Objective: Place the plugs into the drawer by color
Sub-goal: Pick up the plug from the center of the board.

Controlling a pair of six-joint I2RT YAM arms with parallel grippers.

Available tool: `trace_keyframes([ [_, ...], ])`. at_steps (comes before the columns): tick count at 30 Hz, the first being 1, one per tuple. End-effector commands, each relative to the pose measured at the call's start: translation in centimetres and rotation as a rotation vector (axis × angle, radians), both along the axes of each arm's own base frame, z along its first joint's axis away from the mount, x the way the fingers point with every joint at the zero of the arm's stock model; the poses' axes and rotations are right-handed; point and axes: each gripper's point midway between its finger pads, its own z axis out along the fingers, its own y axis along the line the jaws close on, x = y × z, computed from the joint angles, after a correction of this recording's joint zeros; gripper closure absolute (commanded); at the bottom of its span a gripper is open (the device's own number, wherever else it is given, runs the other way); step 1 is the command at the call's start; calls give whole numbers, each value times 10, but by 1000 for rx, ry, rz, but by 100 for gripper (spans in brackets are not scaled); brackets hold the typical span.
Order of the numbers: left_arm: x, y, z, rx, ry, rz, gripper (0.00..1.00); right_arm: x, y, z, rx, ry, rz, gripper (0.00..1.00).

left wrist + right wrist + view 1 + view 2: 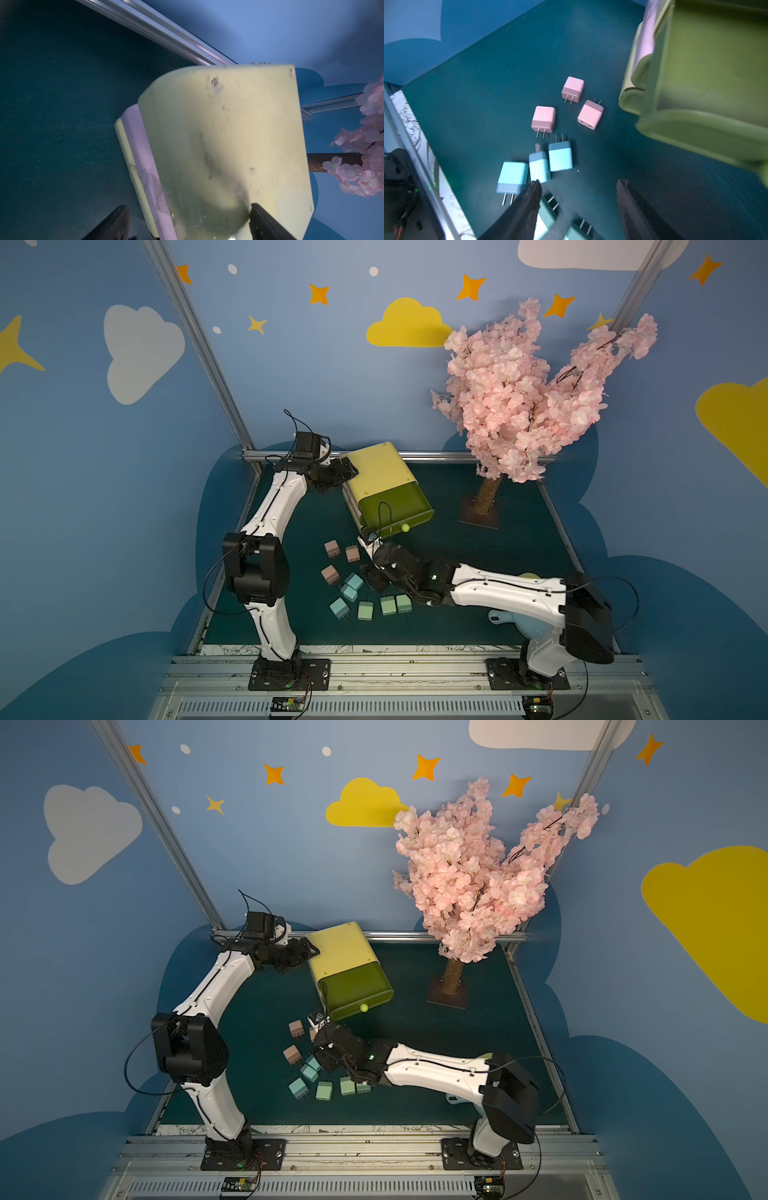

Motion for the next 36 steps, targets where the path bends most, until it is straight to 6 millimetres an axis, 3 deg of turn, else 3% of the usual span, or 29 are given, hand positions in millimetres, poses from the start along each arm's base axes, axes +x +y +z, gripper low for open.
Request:
trace_keyframes([
  [1, -9, 16, 23, 43, -35, 28, 9, 13, 25, -1, -24, -17, -29, 38],
  [7, -16, 41, 46, 80, -87, 81, 9, 37, 76, -38, -87, 46, -35, 38],
  [16, -25, 91, 65, 96, -135, 221, 9, 82, 105, -76, -68, 201, -103, 36],
  [24, -24, 95, 60, 81, -125, 227, 9, 101, 126, -98, -70, 222, -89, 31],
  [36, -22, 93, 50, 65, -99, 223, 9, 111, 134, -135, -110, 213, -86, 35],
])
